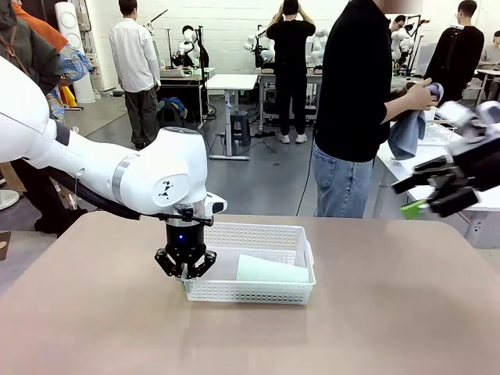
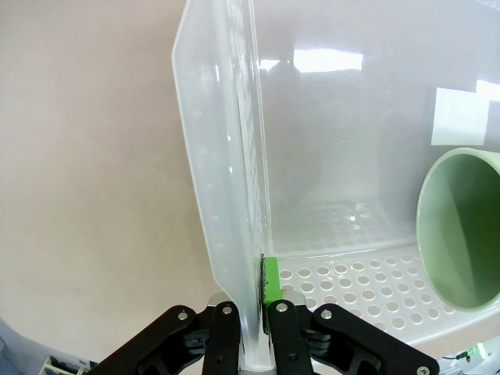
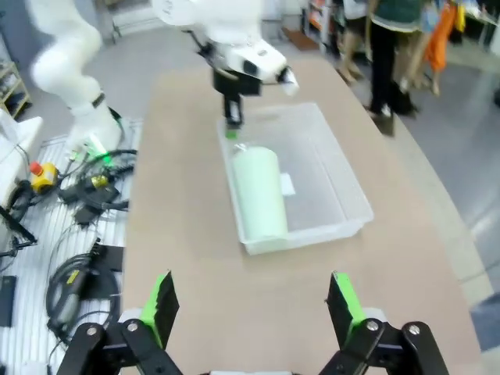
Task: Clean and organize the cups into the basket.
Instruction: Pick up the Organizing basket and move it to the center of the table, then pick up the Reusable plastic cup from the right side of the table and place it inside the Organizing basket.
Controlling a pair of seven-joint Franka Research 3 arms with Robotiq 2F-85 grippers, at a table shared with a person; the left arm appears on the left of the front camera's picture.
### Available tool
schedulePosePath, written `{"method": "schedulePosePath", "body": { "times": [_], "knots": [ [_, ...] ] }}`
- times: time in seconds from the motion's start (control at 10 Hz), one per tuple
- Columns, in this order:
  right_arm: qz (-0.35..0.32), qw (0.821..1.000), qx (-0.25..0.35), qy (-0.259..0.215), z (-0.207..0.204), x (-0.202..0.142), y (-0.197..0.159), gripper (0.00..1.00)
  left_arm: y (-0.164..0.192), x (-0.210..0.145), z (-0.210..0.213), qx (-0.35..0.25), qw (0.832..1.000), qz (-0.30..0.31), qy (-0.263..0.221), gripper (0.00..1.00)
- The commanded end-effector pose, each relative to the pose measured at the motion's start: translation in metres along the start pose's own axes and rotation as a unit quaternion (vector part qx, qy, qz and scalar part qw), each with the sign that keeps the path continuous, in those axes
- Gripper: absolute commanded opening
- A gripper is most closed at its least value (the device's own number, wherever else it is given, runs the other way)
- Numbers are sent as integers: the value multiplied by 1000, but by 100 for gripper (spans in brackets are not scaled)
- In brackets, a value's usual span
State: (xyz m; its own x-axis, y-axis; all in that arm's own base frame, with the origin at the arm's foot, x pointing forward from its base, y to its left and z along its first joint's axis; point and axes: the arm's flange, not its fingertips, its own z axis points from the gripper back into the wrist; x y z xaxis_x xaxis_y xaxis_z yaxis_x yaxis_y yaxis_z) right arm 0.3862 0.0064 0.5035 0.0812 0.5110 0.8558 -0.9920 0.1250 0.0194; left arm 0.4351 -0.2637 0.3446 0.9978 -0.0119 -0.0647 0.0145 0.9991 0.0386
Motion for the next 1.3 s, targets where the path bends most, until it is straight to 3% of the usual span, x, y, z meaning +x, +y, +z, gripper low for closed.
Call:
{"method": "schedulePosePath", "body": {
  "times": [0.0, 0.3, 0.6, 0.8, 0.9, 1.2],
  "knots": [
    [18, 998, 32, -42, 8, -29, -19, 100, 0, -1, -2, 3, 1000, -3, 1, 0],
    [57, 992, -6, -110, 32, -97, -33, 100, 0, -1, -2, 3, 1000, -3, 1, 0],
    [32, 983, -69, -167, 62, -141, -23, 100, 0, -1, -2, 3, 1000, -3, 1, 0],
    [29, 981, -74, -178, 70, -130, -25, 100, 0, -1, -2, 3, 1000, -3, 1, 0],
    [25, 986, -73, -150, 68, -148, -22, 100, 0, -1, -2, 3, 1000, -3, 1, 0],
    [25, 986, -73, -150, 68, -148, -22, 100, 0, -1, -2, 3, 1000, -3, 1, 0]
  ]
}}
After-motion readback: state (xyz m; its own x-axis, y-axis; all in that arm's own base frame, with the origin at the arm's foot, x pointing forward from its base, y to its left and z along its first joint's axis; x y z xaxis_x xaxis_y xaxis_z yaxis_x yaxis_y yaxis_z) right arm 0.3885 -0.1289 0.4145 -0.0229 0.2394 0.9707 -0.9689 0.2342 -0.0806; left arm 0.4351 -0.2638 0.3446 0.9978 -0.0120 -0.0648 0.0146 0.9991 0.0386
